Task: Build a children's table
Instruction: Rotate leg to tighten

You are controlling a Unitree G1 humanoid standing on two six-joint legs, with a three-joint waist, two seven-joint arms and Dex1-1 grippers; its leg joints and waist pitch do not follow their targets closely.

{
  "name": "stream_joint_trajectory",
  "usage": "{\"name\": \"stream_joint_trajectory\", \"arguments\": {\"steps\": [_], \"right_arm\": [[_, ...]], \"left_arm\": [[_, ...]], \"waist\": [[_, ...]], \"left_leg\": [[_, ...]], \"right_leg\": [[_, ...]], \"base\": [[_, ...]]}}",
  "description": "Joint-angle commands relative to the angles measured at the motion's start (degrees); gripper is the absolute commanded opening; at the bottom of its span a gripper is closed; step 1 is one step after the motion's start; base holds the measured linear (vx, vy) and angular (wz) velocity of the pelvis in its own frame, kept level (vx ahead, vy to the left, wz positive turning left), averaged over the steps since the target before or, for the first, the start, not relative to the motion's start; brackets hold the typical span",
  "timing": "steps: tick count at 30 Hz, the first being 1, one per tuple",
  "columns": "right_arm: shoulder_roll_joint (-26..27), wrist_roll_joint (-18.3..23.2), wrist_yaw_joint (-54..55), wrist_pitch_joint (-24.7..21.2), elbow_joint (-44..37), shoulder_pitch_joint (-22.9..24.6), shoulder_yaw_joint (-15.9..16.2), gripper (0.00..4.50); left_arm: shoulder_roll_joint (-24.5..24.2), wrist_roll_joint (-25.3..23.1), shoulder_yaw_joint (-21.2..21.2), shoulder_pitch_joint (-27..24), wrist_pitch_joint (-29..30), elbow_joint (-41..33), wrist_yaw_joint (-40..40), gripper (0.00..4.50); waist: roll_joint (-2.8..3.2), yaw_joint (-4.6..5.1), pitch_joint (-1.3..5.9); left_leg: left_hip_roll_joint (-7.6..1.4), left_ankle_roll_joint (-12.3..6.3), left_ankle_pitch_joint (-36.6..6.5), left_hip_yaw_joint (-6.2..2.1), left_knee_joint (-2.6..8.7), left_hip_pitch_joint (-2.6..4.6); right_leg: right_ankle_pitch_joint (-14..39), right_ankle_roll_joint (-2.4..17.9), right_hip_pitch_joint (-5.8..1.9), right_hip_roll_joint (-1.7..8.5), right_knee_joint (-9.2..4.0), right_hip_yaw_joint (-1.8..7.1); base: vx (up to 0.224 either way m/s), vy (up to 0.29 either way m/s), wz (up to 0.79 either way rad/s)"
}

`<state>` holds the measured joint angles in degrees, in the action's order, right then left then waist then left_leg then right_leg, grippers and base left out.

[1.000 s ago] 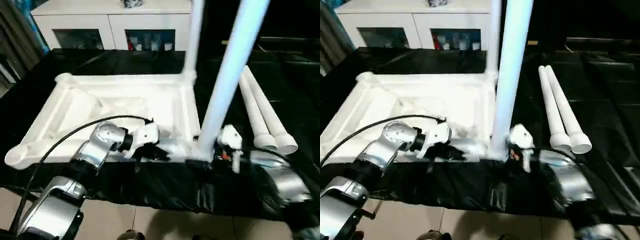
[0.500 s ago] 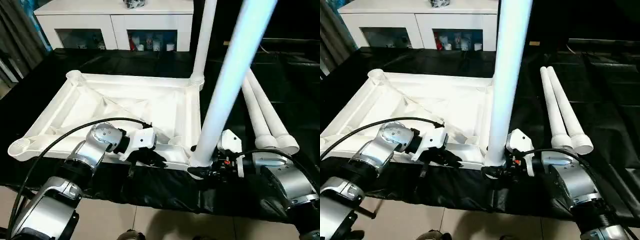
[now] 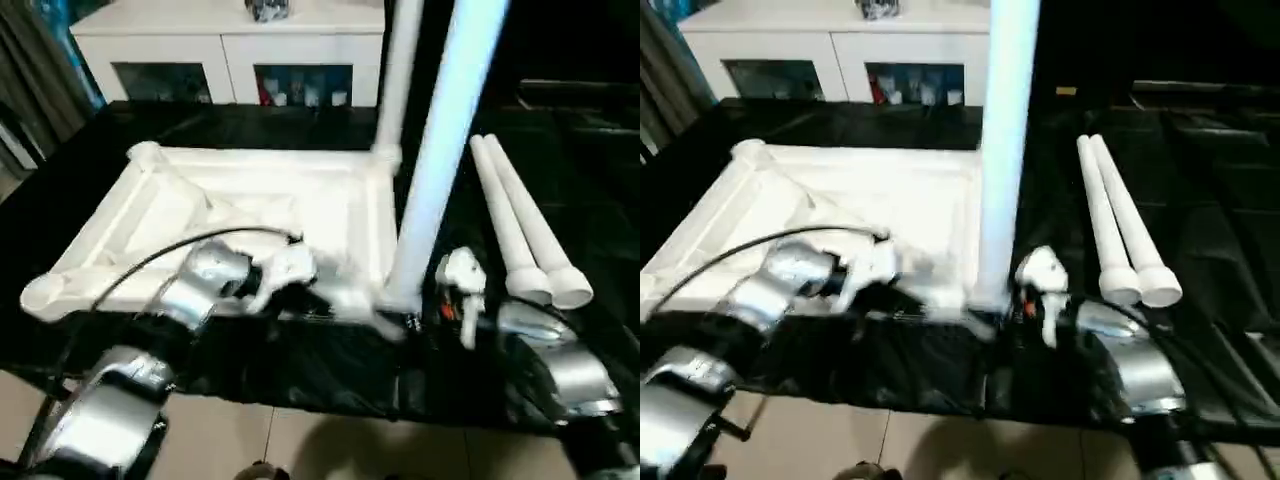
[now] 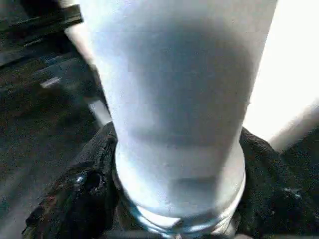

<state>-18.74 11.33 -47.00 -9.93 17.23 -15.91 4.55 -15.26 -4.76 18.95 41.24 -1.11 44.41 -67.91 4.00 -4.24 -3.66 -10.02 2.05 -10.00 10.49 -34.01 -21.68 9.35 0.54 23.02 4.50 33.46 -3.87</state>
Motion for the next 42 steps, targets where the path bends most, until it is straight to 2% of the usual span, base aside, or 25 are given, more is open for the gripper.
{"name": "stream_joint_trajectory", "arguments": {"steps": [1, 2, 4, 5, 7, 8, 9, 11, 14, 16, 18, 21, 24, 25, 26, 27, 29, 30, 32, 33, 34, 35, 37, 39, 42], "right_arm": [[3.1, -0.9, 3.2, 0.3, 1.4, -0.6, 2.8, 2.76], [4.6, -2.0, 6.2, 0.5, 2.4, -0.6, 2.9, 2.76], [5.9, -2.5, 8.4, 0.4, 3.1, -0.8, 2.6, 2.75], [8.7, -3.2, 12.9, 0.6, 4.8, -1.7, 1.7, 2.75], [9.8, -3.5, 14.9, 0.6, 5.7, -2.1, 1.2, 2.75], [12.3, -4.4, 19.4, 1.3, 7.9, -3.5, 0.3, 2.75], [13.5, -4.6, 21.5, 1.6, 9.1, -4.3, -0.1, 2.75], [15.2, -4.9, 23.1, 3.5, 10.8, -5.3, -0.4, 2.75], [15.6, -5.1, 23.4, 4.4, 11.0, -5.5, -0.4, 2.75], [15.6, -4.3, 22.2, 4.4, 10.3, -5.4, -0.6, 3.31], [14.7, -4.2, 20.1, 4.7, 9.2, -5.1, -0.3, 3.45], [12.4, -5.0, 16.8, 5.3, 7.7, -4.5, 0.7, 3.72], [9.1, -4.3, 10.5, 5.2, 4.9, -3.2, 2.3, 3.72], [8.7, -4.3, 9.8, 5.2, 4.6, -3.0, 2.5, 3.72], [7.0, -4.2, 7.0, 5.4, 3.7, -2.5, 3.5, 3.72], [4.7, -3.1, 3.3, 4.6, 2.2, -1.7, 4.1, 3.72], [3.4, -2.9, 1.4, 4.5, 1.5, -1.3, 4.5, 3.72], [2.2, -2.5, -0.6, 4.2, 0.8, -0.9, 4.8, 3.72], [-0.7, -1.9, -5.2, 3.6, -0.9, 0.0, 5.8, 3.72], [-1.6, -1.8, -6.8, 3.5, -1.5, 0.3, 6.1, 3.72], [-2.4, -1.8, -8.3, 3.7, -2.1, 0.6, 6.4, 3.72], [-4.1, -1.3, -11.7, 3.3, -3.5, 1.3, 6.9, 3.72], [-6.0, -0.3, -15.1, 2.1, -5.3, 1.8, 7.4, 3.72], [-7.4, 0.4, -17.3, 1.4, -6.4, 2.0, 8.0, 3.72], [-8.8, 0.7, -19.4, 0.6, -7.0, 1.9, 8.8, 3.57]], "left_arm": [[2.7, -0.6, -0.1, 0.9, 2.7, 1.3, 6.4, 0.00], [3.8, -0.9, -0.1, 1.1, 3.9, 1.6, 8.5, 0.00], [4.5, -1.3, -0.1, 1.2, 4.6, 1.8, 10.2, 0.00], [5.7, -1.8, -0.1, 1.2, 5.8, 1.8, 12.7, 0.00], [6.4, -1.9, -0.4, 1.2, 6.5, 1.9, 13.8, 0.00], [7.8, -2.5, -0.4, 1.0, 7.2, 1.9, 15.9, 0.00], [8.4, -2.9, 0.0, 0.8, 7.1, 1.9, 16.6, 0.00], [9.3, -3.3, 0.5, 0.3, 6.7, 2.0, 16.6, 0.00], [9.4, -3.5, 1.0, 0.1, 6.3, 1.7, 16.2, 0.00], [9.2, -3.2, 1.1, -0.1, 5.9, 1.2, 15.3, 0.00], [8.4, -2.7, 1.1, -0.4, 4.4, 0.5, 13.5, 0.00], [7.1, -1.8, 1.0, -1.2, 2.1, -0.9, 9.9, 0.00], [5.3, -0.5, 1.2, -2.2, 0.0, -2.6, 5.0, 0.00], [5.2, -0.4, 1.2, -2.3, -0.1, -2.8, 4.5, 0.00], [4.4, 0.1, 1.2, -2.7, -0.7, -3.4, 2.6, 0.00], [2.9, -0.2, 2.2, -3.0, -1.9, -3.9, 0.1, 0.00], [2.1, -0.3, 2.6, -3.1, -2.6, -4.1, -1.4, 0.00], [1.5, -0.2, 2.9, -3.3, -3.0, -4.2, -2.7, 0.00], [0.4, -0.2, 3.4, -3.3, -3.8, -4.2, -4.8, 0.00], [0.0, -0.2, 3.5, -3.3, -4.3, -4.1, -5.7, 0.00], [-0.4, -0.2, 3.7, -3.3, -4.8, -4.1, -6.5, 0.00], [-1.0, 0.0, 3.9, -3.2, -5.3, -4.1, -8.1, 0.00], [-1.7, 0.6, 3.9, -3.4, -5.7, -4.6, -10.6, 0.00], [-2.3, 1.3, 3.9, -3.6, -5.2, -5.4, -12.4, 0.00], [-2.9, 1.9, 4.1, -3.9, -5.0, -6.3, -14.5, 0.00]], "waist": [[-1.33, 0.47, 3.43], [-1.33, 0.77, 3.36], [-1.19, 1.14, 3.21], [-1.30, 1.31, 3.19], [-1.21, 1.78, 3.10], [-0.92, 1.78, 3.05], [-1.01, 2.20, 3.00], [-0.93, 2.75, 2.99], [-0.91, 2.81, 3.06], [-1.06, 2.77, 3.05], [-0.94, 2.71, 3.05], [-1.10, 2.53, 3.24], [-1.18, 2.26, 3.78], [-1.28, 2.07, 4.00], [-1.26, 1.90, 4.10], [-1.23, 1.63, 4.21], [-1.14, 1.19, 4.28], [-1.38, 1.19, 4.17], [-1.28, 0.81, 4.02], [-1.21, 0.63, 3.76], [-1.21, 0.63, 3.76], [-1.43, 0.57, 3.52], [-1.35, 0.47, 3.44], [-1.43, 0.42, 3.33], [-1.56, 0.40, 3.44]], "left_leg": [[-2.76, -1.26, -17.4, -1.48, 4.58, 1.00], [-2.72, -1.36, -18.4, -1.44, 4.56, 1.29], [-2.58, -1.55, -19.2, -1.50, 4.58, 1.27], [-2.53, -1.65, -19.7, -1.53, 4.61, 1.38], [-2.48, -1.04, -21.0, -1.67, 4.72, 1.67], [-2.55, -0.85, -21.4, -1.83, 4.82, 1.69], [-2.56, -0.69, -22.5, -1.82, 4.91, 1.77], [-2.53, -0.53, -24.0, -1.97, 5.03, 1.78], [-2.53, -0.75, -25.0, -1.99, 5.09, 1.88], [-2.63, -0.95, -25.0, -1.96, 5.25, 1.71], [-2.64, -1.18, -25.0, -1.95, 5.28, 1.67], [-2.78, -1.61, -23.3, -1.84, 5.33, 1.38], [-2.86, -3.02, -18.0, -1.51, 5.05, 0.88], [-2.84, -4.08, -15.2, -1.30, 4.74, 0.73], [-2.81, -4.74, -13.8, -1.19, 4.62, 0.72], [-2.87, -6.65, -10.4, -1.03, 4.27, 0.43], [-2.97, -7.80, -8.6, -0.91, 4.09, 0.38], [-2.98, -8.00, -8.7, -0.82, 4.10, 0.38], [-3.11, -7.91, -9.7, -0.85, 4.16, 0.54], [-3.26, -7.06, -11.9, -0.87, 4.45, 0.64], [-3.26, -7.06, -11.9, -0.87, 4.45, 0.64], [-3.28, -6.01, -14.1, -0.95, 4.69, 0.74], [-3.46, -5.38, -15.1, -0.98, 4.83, 1.01], [-3.52, -4.84, -16.0, -0.96, 4.94, 1.15], [-3.51, -4.73, -14.9, -1.02, 4.96, 0.89]], "right_leg": [[27.2, 9.3, -2.29, 4.29, -5.19, 2.14], [27.9, 9.1, -2.12, 4.32, -5.45, 2.20], [29.3, 8.7, -2.15, 4.33, -5.63, 2.17], [30.3, 8.2, -2.12, 4.30, -5.85, 2.13], [32.1, 7.9, -1.98, 4.31, -6.10, 1.92], [32.3, 7.7, -2.04, 4.35, -6.10, 1.86], [32.3, 7.6, -1.77, 4.22, -6.25, 1.88], [32.4, 7.3, -1.85, 4.21, -6.43, 1.79], [32.0, 7.3, -1.76, 4.25, -6.46, 1.91], [30.7, 7.6, -1.83, 4.23, -6.31, 2.05], [30.3, 7.8, -1.86, 4.30, -6.30, 2.12], [27.4, 8.7, -2.14, 4.35, -5.96, 2.34], [19.1, 11.1, -2.70, 4.32, -5.03, 2.59], [14.5, 12.4, -2.89, 4.23, -4.52, 2.63], [12.8, 12.9, -2.95, 4.25, -4.41, 2.62], [8.0, 14.3, -3.17, 4.21, -3.77, 2.54], [5.4, 15.0, -3.19, 4.00, -3.37, 2.36], [5.5, 15.1, -3.15, 3.98, -3.44, 2.35], [7.5, 14.9, -3.15, 3.99, -3.56, 2.28], [11.6, 14.3, -2.99, 4.02, -3.94, 2.30], [11.6, 14.3, -2.99, 4.02, -3.94, 2.30], [15.4, 13.2, -2.93, 4.04, -4.34, 2.40], [17.6, 12.8, -2.72, 4.11, -4.51, 2.53], [18.8, 12.7, -2.57, 4.15, -4.68, 2.61], [17.6, 12.7, -2.75, 4.21, -4.42, 2.67]], "base": [[0.000, 0.000, 0.00], [0.000, 0.000, 0.00], [0.000, 0.000, 0.00], [0.000, 0.000, 0.00], [0.000, 0.000, 0.00], [0.000, 0.000, 0.00], [0.000, 0.000, 0.00], [0.000, 0.000, 0.00], [0.000, 0.000, 0.00], [0.000, 0.000, 0.00], [0.000, 0.000, 0.00], [0.000, 0.000, 0.00], [0.000, 0.000, 0.00], [0.000, 0.000, 0.00], [0.051, -0.025, 0.04], [0.051, -0.025, 0.04], [0.000, 0.000, 0.00], [0.000, 0.000, 0.00], [0.000, 0.000, 0.00], [0.000, 0.000, 0.00], [0.000, 0.000, 0.00], [0.000, 0.000, 0.00], [0.000, 0.000, 0.00], [0.000, 0.000, 0.00], [0.000, 0.000, 0.00]]}}
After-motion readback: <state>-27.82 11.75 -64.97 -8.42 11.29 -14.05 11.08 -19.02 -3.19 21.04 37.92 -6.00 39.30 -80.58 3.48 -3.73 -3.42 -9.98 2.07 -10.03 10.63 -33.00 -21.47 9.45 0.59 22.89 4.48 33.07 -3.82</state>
